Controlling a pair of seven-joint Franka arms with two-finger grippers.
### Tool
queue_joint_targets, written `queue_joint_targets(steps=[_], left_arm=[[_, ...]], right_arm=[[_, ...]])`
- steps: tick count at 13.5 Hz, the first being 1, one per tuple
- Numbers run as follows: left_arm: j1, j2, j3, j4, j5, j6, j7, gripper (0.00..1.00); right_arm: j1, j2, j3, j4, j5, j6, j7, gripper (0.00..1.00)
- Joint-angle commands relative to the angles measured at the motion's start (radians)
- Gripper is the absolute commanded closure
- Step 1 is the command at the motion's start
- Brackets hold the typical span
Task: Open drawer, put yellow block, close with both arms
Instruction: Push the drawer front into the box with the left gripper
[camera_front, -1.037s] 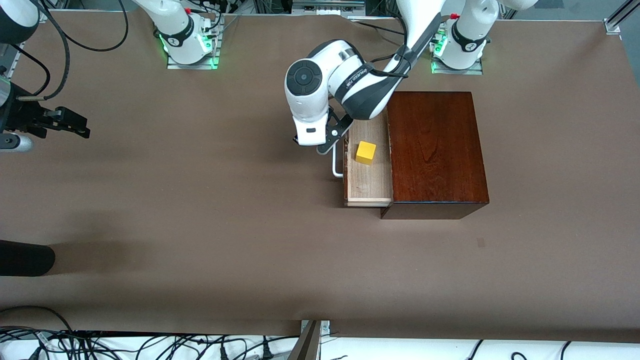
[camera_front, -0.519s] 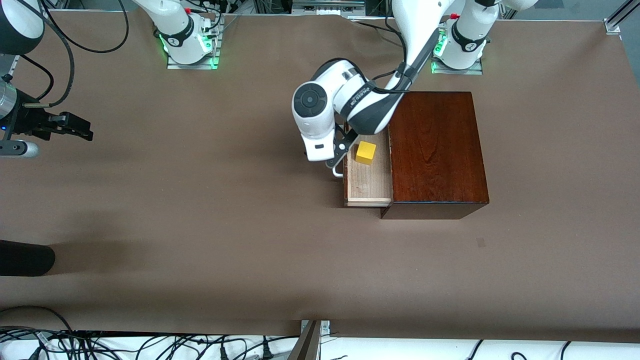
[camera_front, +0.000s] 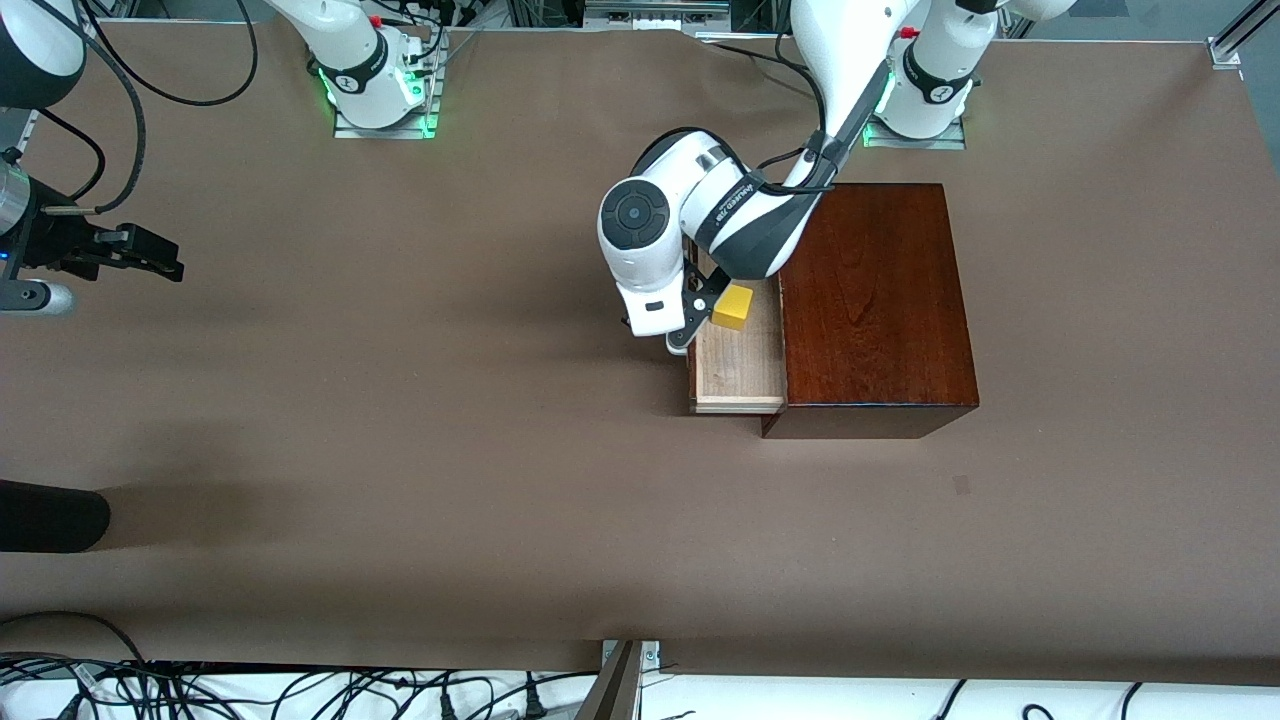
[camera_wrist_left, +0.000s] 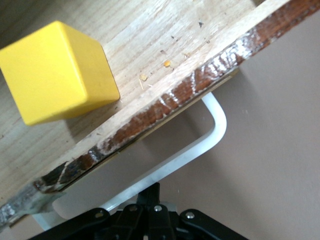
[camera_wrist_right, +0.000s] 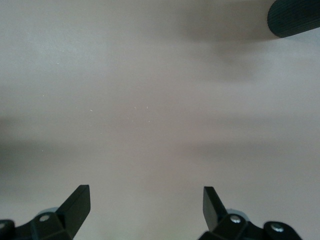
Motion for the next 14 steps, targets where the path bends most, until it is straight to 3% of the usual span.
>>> queue_joint_targets(steps=[1, 8, 14], left_arm=[[0.008, -0.036, 0.037, -0.004, 0.016, -0.067, 0.026, 1.0], [0.084, -0.122, 0.039, -0.141, 0.027, -0.083, 0.171, 1.0], [0.135, -0.152, 0.039, -0.178, 0.027, -0.085, 0.259, 1.0]], right_arm=[[-0.015, -0.007, 0.008, 0.014, -0.013, -0.013, 0.008, 0.0], [-0.013, -0.006, 0.008, 0.023, -0.005, -0.011, 0.01, 0.0], [-0.013, -0.004, 0.008, 0.023, -0.002, -0.011, 0.008, 0.0]])
